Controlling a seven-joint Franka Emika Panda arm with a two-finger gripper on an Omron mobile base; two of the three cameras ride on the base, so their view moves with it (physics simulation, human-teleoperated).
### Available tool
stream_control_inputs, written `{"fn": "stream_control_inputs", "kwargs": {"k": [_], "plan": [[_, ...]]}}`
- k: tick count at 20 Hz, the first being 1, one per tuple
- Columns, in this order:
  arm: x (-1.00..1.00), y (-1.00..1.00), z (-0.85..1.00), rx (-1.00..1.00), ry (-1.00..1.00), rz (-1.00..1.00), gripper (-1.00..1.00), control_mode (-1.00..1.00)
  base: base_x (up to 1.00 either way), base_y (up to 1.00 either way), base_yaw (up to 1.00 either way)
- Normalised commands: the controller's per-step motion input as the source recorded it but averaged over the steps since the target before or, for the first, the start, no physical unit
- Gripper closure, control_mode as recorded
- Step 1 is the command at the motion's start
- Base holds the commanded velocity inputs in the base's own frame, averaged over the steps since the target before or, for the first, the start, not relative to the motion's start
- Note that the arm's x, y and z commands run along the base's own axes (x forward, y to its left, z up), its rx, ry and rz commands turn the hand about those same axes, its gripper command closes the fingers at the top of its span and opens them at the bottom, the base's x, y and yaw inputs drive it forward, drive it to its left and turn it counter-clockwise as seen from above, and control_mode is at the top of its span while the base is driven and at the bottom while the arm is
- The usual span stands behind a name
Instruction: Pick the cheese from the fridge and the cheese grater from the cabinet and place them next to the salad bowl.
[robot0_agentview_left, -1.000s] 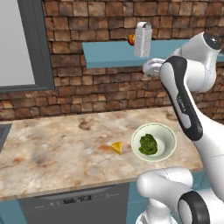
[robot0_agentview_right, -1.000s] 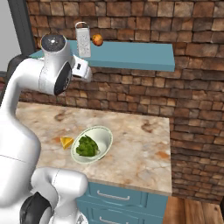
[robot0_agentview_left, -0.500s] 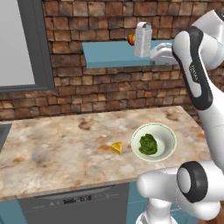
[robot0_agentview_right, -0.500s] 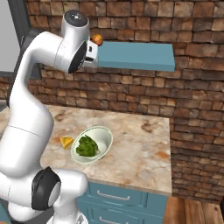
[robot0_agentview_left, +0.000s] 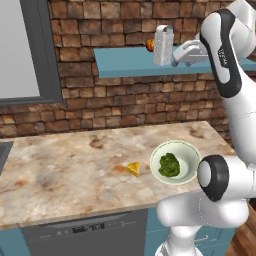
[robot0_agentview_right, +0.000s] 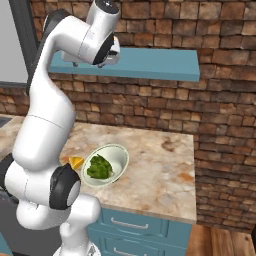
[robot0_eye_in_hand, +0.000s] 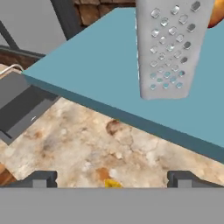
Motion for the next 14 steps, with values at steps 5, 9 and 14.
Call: {"fn": "stream_control_inputs", "kwargs": {"k": [5,9,14], "plan": [[0.33,0.00,0.08,-0.05,-0.01,0.00,-1.00,-1.00,0.00,0.00,0.00],[0.14,0.00,-0.01,0.00,-0.01,0.00,-1.00,-1.00,0.00,0.00,0.00],[0.12,0.00,0.00,-0.03,-0.10,0.00,-1.00,-1.00,0.00,0.00,0.00]]}}
